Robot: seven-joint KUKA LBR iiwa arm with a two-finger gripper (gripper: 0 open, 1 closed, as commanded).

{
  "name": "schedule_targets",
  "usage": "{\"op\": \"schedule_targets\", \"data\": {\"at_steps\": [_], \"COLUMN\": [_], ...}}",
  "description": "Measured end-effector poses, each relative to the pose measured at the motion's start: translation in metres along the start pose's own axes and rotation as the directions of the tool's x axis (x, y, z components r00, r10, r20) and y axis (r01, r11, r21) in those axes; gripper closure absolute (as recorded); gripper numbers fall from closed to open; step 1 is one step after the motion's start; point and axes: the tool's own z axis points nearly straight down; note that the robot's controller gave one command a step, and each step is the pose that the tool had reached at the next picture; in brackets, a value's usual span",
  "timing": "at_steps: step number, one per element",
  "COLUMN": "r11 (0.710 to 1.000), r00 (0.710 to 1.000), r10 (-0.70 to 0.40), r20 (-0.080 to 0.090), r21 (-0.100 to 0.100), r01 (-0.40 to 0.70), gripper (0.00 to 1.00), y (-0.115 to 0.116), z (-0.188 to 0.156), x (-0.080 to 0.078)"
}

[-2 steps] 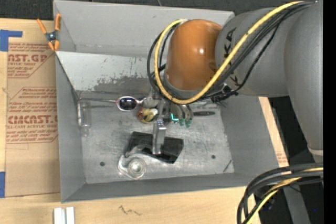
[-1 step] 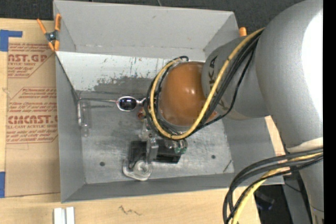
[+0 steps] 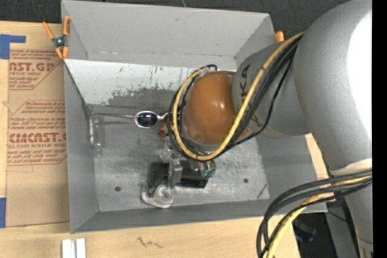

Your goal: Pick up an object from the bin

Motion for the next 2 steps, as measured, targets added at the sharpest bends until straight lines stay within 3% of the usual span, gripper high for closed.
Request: {"op": "schedule_targets", "data": {"at_steps": [1,2], "r11": [1.000,1.000], "r00": [0.997,0.997], "r10": [-0.024,-0.014], "r20": [-0.074,-0.071], "r21": [0.004,0.003], "r01": [0.024,0.014], "gripper": [1.00,1.00], "y": [0.003,-0.003], "z": [-0.038,-0.144], "x": [0.005,0.004]}}
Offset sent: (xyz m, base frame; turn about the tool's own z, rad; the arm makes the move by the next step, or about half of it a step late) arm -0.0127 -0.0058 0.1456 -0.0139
